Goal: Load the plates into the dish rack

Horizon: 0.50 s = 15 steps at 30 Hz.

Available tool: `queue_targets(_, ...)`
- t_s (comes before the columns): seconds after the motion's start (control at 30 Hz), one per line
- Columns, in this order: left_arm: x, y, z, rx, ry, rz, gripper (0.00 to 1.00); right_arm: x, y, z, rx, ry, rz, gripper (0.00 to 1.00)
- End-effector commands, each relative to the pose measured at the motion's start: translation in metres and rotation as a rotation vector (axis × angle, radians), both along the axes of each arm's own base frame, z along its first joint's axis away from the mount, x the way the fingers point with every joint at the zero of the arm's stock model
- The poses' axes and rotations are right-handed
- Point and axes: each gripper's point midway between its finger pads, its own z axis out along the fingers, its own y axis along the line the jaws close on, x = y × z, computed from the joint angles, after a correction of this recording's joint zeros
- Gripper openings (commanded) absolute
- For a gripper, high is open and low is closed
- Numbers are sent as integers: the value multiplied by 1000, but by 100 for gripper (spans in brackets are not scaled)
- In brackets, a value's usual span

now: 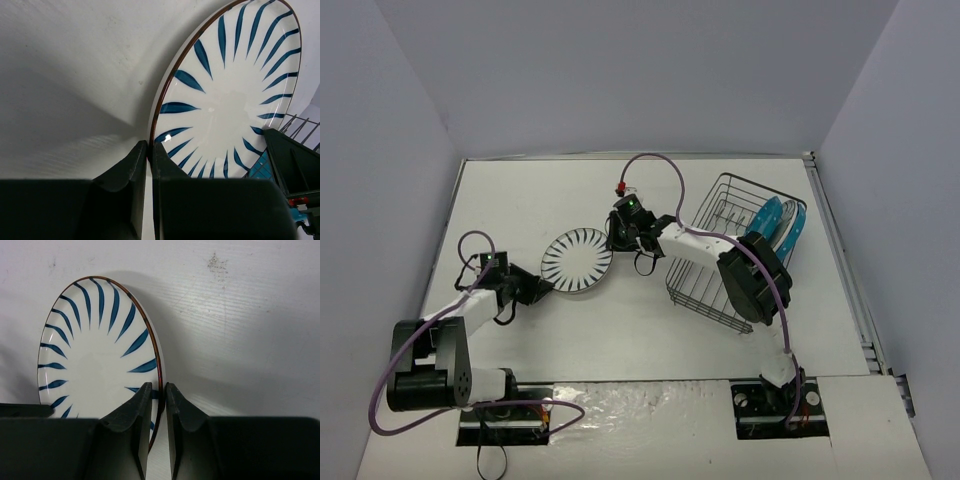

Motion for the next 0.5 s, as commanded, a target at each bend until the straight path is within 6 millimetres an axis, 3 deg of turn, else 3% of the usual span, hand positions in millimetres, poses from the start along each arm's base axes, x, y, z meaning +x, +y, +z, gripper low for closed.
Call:
queue_targets(0.0,32,-21,52,-142,-236,-28,0,9,28,55,138,-80,20,18)
queue_targets(0.2,36,-23,57,-187,-279,-11,0,8,29,51,140,-66,16,27)
queue_targets(0.47,43,-26,63,-268,-347,33,0,7,28,40,131,-42,11,29)
